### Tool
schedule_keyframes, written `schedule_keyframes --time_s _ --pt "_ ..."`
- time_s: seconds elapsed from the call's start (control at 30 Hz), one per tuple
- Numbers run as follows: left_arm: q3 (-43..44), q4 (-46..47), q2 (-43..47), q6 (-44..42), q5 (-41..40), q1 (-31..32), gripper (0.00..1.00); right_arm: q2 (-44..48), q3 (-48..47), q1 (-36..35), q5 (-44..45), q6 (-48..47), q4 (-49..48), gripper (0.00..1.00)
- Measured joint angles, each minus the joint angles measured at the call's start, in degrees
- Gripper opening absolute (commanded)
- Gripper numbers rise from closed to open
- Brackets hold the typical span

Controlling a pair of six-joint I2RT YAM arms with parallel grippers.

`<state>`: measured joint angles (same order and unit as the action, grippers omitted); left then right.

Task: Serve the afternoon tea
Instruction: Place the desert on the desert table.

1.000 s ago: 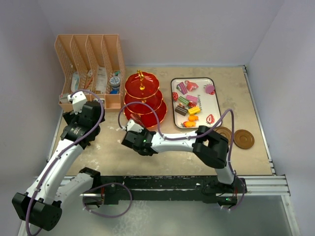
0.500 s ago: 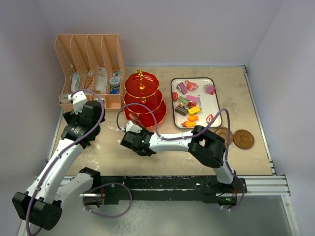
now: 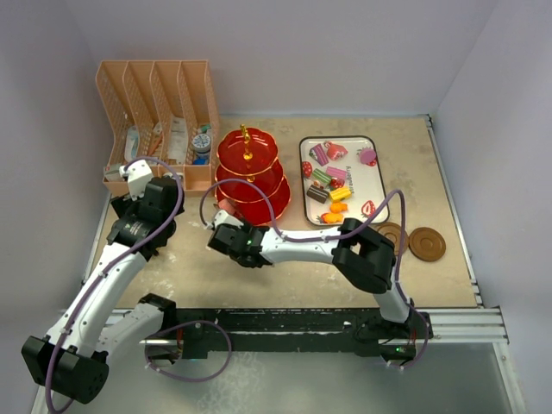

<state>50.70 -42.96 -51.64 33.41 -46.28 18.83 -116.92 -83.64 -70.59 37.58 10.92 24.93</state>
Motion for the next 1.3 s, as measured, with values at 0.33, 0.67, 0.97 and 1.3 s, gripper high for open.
schedule_keyframes --time_s 0.33,0.67,0.97,1.3 --pt "0.00 0.00 -0.26 0.00 0.02 0.00 0.93 2.05 -0.24 2.67 -7.58 2.10 1.36 0.46" --pt "0.00 0.00 -0.74 0.00 0.02 0.00 0.93 7.45 1.01 7.45 -19.65 5.27 0.11 0.44" --pt "0.00 0.00 -1.03 0.00 0.02 0.00 0.93 7.52 1.68 10.03 -26.99 5.68 -1.20 0.40" --pt "0.00 0.00 -1.03 0.00 0.02 0.00 0.93 8.13 2.43 9.90 -29.68 6.03 -1.44 0.36"
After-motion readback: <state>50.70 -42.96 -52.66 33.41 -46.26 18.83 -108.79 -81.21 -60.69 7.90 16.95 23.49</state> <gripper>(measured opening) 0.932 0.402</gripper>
